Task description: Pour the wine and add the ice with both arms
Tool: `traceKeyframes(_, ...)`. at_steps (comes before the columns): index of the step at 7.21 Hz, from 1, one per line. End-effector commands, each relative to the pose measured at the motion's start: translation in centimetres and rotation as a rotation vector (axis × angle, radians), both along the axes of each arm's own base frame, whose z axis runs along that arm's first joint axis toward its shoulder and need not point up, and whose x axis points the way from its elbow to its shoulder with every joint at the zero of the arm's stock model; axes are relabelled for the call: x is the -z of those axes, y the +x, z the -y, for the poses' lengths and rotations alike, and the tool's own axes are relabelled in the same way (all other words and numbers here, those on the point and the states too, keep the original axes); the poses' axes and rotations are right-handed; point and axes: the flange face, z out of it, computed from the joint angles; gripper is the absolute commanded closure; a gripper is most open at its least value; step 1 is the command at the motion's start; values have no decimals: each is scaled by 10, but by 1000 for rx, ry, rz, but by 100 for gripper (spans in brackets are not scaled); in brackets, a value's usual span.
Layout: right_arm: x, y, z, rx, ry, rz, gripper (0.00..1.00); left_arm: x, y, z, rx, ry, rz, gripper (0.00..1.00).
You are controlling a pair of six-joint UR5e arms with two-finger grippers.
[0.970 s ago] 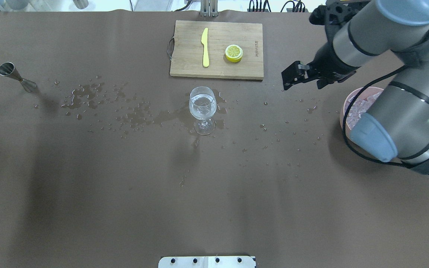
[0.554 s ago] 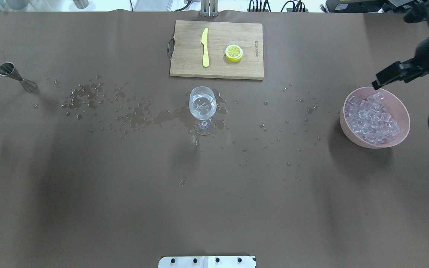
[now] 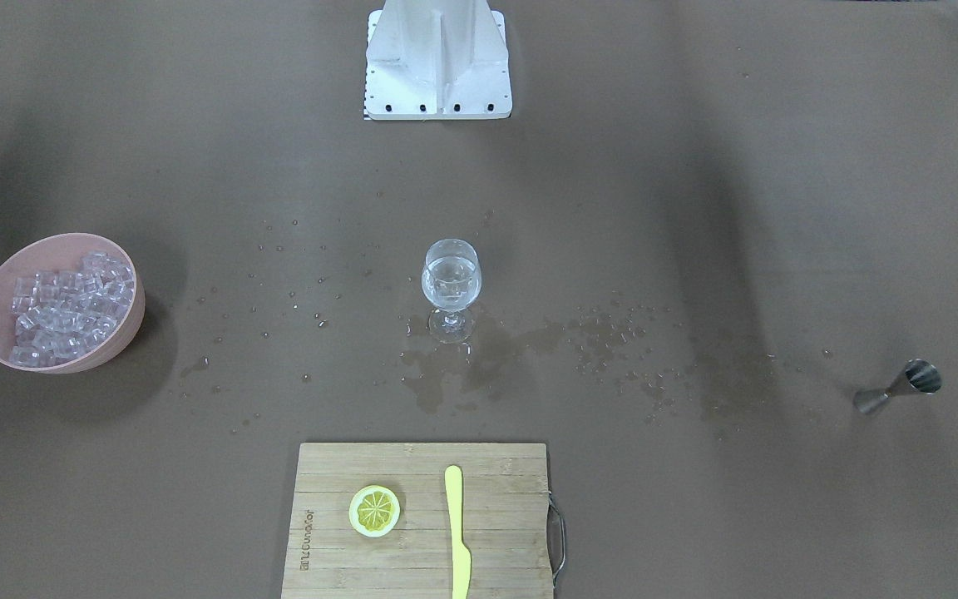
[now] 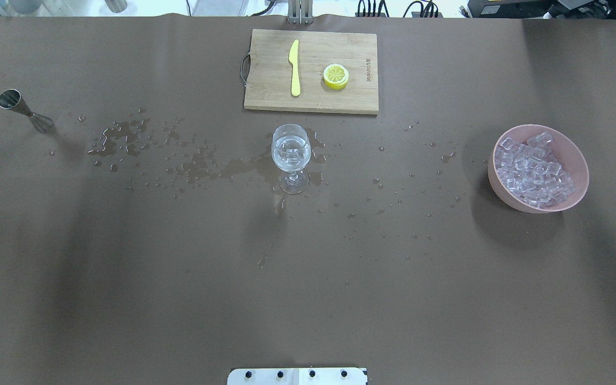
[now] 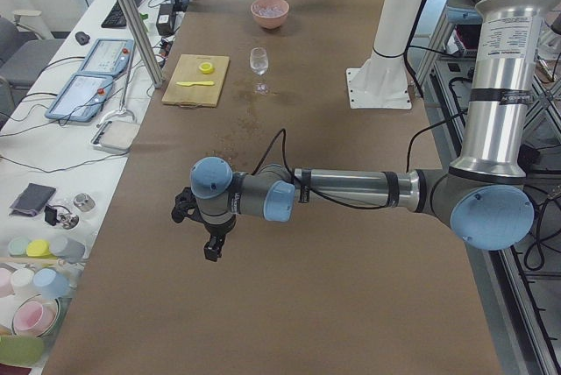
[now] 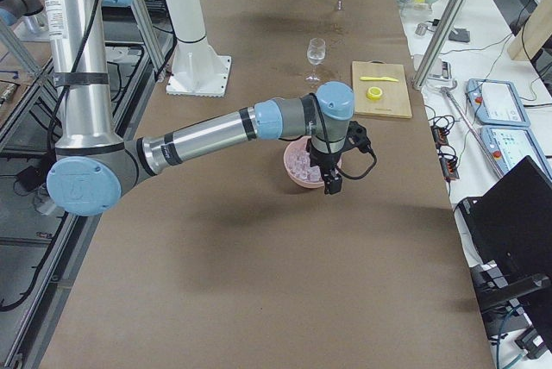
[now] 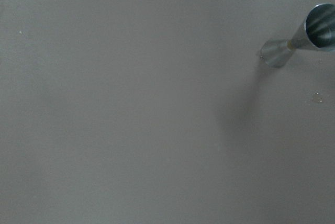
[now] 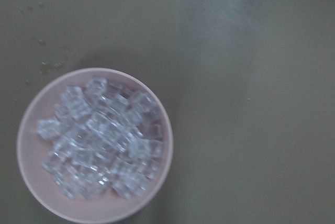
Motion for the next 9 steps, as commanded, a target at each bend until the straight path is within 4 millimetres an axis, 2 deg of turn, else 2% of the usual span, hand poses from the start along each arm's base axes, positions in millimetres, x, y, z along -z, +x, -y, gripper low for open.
traceKeyframes(1,-25,11,0,34,-6,-6,0,-18,-6,-2,64,-83,5,2)
traceKeyframes(2,-31,12,0,31,-14,-5,0,-21,-14,-5,80,-83,32,2)
traceKeyframes(3,-35,11,9,30,-21,-4,0,-76,-20,-63,89,-143,118,2)
traceKeyframes(4,-40,11,10,31,-28,0,0,-55,-23,-43,137,-64,157,2)
traceKeyframes(6,-39,16,10,10,-37,-1,0,-25,-9,-23,109,-144,-8,2)
traceKeyframes(9,-41,16,5,10,-40,4,0,-3,-10,-25,109,-140,-46,2)
